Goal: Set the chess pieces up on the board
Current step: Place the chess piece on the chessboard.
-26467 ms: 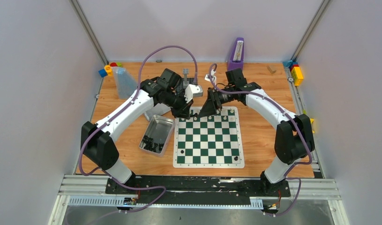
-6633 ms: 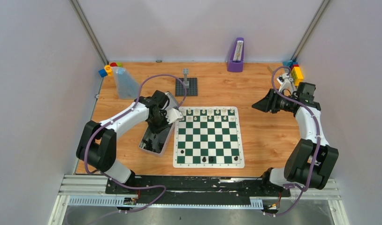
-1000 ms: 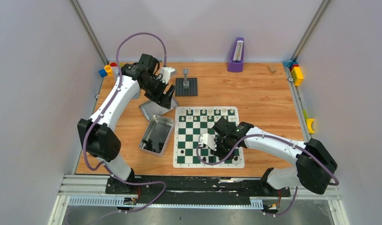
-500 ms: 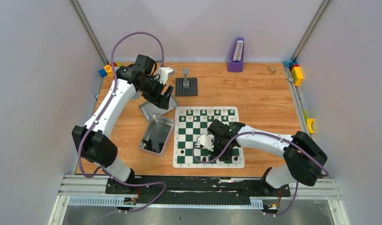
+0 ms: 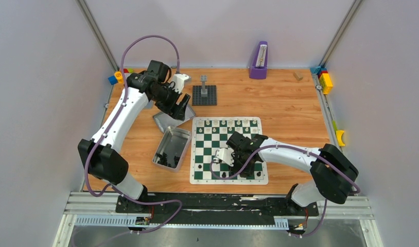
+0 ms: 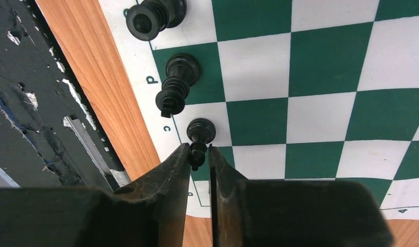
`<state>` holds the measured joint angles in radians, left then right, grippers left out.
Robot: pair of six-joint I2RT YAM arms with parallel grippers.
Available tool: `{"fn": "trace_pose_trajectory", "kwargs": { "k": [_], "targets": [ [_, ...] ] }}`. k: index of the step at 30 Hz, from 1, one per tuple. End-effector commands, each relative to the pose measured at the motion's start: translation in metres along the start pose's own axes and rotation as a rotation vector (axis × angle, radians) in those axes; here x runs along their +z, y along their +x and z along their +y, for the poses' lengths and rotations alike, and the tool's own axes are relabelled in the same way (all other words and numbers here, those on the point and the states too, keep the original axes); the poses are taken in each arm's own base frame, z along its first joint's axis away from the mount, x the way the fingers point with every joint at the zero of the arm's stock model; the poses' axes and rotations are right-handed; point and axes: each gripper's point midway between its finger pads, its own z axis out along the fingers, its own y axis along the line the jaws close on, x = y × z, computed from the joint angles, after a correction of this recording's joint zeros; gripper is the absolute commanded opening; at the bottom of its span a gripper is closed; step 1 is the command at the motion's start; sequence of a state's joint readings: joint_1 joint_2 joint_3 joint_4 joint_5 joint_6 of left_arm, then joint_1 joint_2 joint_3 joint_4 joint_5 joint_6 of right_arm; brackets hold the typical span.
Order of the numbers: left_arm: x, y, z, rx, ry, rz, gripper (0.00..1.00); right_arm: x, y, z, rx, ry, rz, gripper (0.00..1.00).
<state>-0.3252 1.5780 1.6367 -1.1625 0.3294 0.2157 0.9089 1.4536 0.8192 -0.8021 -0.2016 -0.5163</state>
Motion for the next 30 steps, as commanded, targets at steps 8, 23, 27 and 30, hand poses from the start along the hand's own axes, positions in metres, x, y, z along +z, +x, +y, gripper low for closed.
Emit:
{"fn": "trace_pose_trajectory", "kwargs": {
  "k": [8,23,27,30],
  "targets": [
    [-0.013,-0.006,0.001,0.038,-0.022,-0.057,0.85,-0.007,-0.014,-0.006,0.008,0.039,-0.041,0.31],
    [-0.001,0.048,0.006,0.17,-0.032,0.073,0.85,-0.087,-0.052,-0.032,0.012,0.154,-0.303,0.57],
    [0.012,0.091,0.004,0.283,0.014,0.168,0.8,-0.104,-0.051,-0.05,0.084,0.156,-0.383,0.56],
    [0.02,0.116,0.002,0.369,0.045,0.203,0.76,-0.109,-0.046,-0.062,0.135,0.167,-0.425,0.55]
  ]
}}
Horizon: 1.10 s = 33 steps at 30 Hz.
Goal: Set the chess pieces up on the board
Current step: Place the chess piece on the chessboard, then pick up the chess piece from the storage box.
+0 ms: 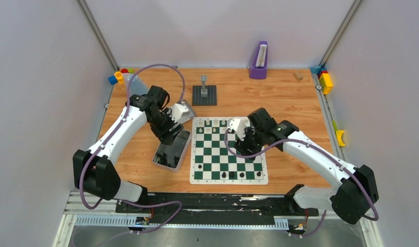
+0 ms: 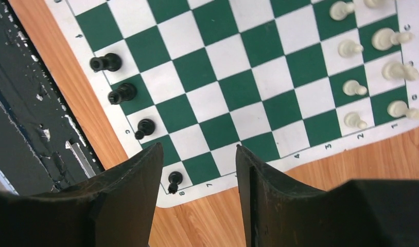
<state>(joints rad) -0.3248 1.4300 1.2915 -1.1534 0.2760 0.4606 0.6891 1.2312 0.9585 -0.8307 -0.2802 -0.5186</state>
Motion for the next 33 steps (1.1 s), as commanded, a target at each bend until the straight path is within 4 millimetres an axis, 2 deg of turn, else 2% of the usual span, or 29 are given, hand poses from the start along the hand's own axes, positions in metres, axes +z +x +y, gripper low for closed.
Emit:
{"fn": "trace_pose_trajectory", "kwargs": {
  "k": [1,7,17,26,33],
  "targets": [
    [0.015,0.029,-0.005,0.197,0.022,0.035,0.76,-0.013,-0.012,-0.013,0.034,0.005,-0.102,0.54],
    [0.051,0.051,-0.002,0.292,-0.016,0.084,0.69,-0.012,-0.008,-0.019,0.089,0.016,-0.155,0.53],
    [0.085,0.053,0.007,0.326,-0.065,0.133,0.6,-0.01,-0.002,-0.016,0.121,0.018,-0.182,0.51],
    [0.099,0.064,0.022,0.325,-0.116,0.232,0.57,-0.008,0.004,-0.014,0.131,0.013,-0.179,0.51],
    [0.103,0.072,0.02,0.289,-0.1,0.277,0.57,-0.005,0.008,-0.013,0.139,0.011,-0.173,0.51]
  ]
}}
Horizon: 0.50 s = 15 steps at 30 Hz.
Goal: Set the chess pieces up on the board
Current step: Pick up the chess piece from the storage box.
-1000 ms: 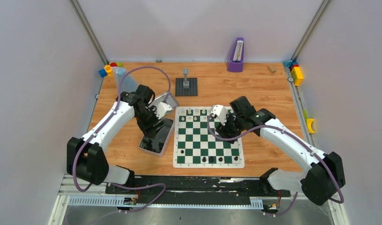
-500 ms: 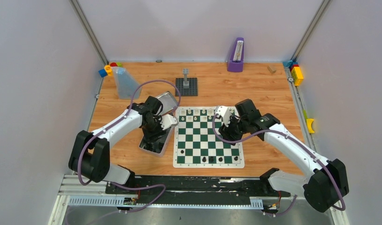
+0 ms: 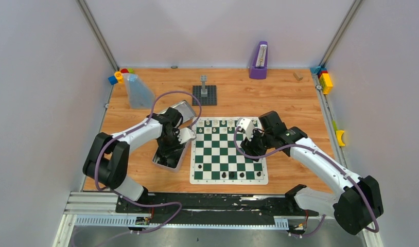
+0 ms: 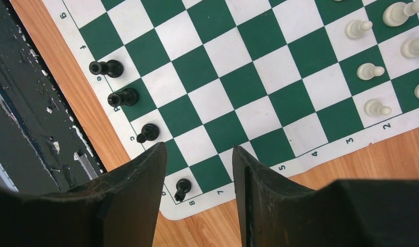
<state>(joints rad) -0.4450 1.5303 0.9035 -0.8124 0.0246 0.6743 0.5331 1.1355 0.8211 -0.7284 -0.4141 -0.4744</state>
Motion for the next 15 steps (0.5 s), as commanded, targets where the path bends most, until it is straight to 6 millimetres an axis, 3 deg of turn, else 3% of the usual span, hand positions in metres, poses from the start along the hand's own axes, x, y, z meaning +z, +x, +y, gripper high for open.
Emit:
{"fn": "trace_pose_trajectory", "kwargs": {
  "k": [1,7,15],
  "targets": [
    [0.0031,0.0001,0.0,-0.024,0.002,0.018,0.57,-0.003,-0.0118,-0.0018,-0.011,0.008,-0.059,0.51],
    [0.0079,0.0005,-0.0049,-0.042,0.028,0.025,0.54,-0.0026,-0.0106,-0.0016,-0.01,0.007,-0.055,0.5],
    [0.0081,-0.0002,-0.0077,-0.064,0.045,0.028,0.41,-0.001,-0.0079,-0.0019,-0.012,0.006,-0.048,0.5]
  ]
}}
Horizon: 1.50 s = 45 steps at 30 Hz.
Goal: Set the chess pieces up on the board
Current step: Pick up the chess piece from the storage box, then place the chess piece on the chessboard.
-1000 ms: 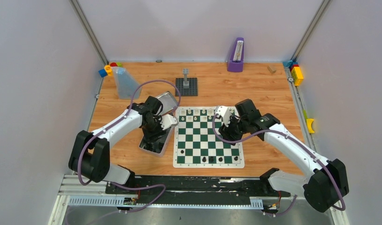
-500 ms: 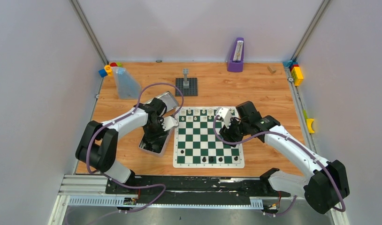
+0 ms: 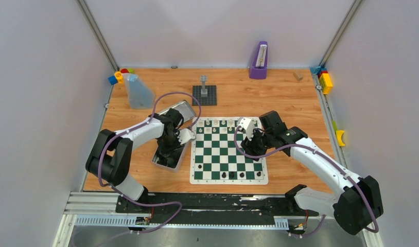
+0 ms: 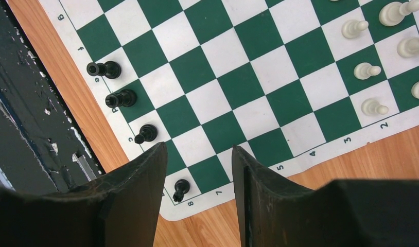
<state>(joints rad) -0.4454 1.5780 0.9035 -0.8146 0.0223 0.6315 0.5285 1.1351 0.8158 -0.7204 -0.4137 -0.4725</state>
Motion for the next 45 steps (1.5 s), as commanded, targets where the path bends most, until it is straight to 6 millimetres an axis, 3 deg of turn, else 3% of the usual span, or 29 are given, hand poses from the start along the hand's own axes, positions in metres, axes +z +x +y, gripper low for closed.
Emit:
{"fn": "trace_pose_trajectory", "kwargs": {
  "k": [1,6,18,22,25,29,30,33,38,45],
  "targets": [
    [-0.003,-0.006,-0.003,-0.024,0.017,-0.018,0.39,-0.001,-0.008,0.0,-0.016,-0.001,-0.043,0.5],
    [-0.021,-0.022,0.0,-0.043,0.007,-0.09,0.34,-0.002,-0.01,-0.001,-0.02,0.003,-0.048,0.49],
    [-0.098,-0.071,0.005,-0.115,-0.027,-0.363,0.3,-0.016,-0.04,-0.008,-0.046,0.027,-0.116,0.47],
    [-0.127,-0.095,0.001,-0.145,0.012,-0.481,0.31,-0.026,-0.07,-0.01,-0.063,0.019,-0.201,0.48],
    [-0.157,-0.125,0.004,-0.159,0.036,-0.603,0.32,-0.036,-0.104,-0.014,-0.078,0.031,-0.306,0.48],
    [-0.197,-0.175,0.006,-0.212,0.141,-0.775,0.34,-0.048,-0.148,-0.021,-0.074,0.045,-0.436,0.49],
    [-0.199,-0.188,0.004,-0.253,0.204,-0.799,0.34,-0.05,-0.157,-0.023,-0.063,0.041,-0.457,0.49],
    [-0.23,-0.223,0.006,-0.311,0.314,-0.899,0.33,-0.056,-0.179,-0.029,-0.023,0.029,-0.502,0.5],
    [-0.255,-0.267,0.011,-0.488,0.523,-0.983,0.31,-0.072,-0.204,-0.044,0.081,0.02,-0.57,0.5],
    [-0.262,-0.294,0.011,-0.739,0.788,-0.999,0.3,-0.081,-0.217,-0.055,0.169,-0.023,-0.611,0.5]
  ]
}}
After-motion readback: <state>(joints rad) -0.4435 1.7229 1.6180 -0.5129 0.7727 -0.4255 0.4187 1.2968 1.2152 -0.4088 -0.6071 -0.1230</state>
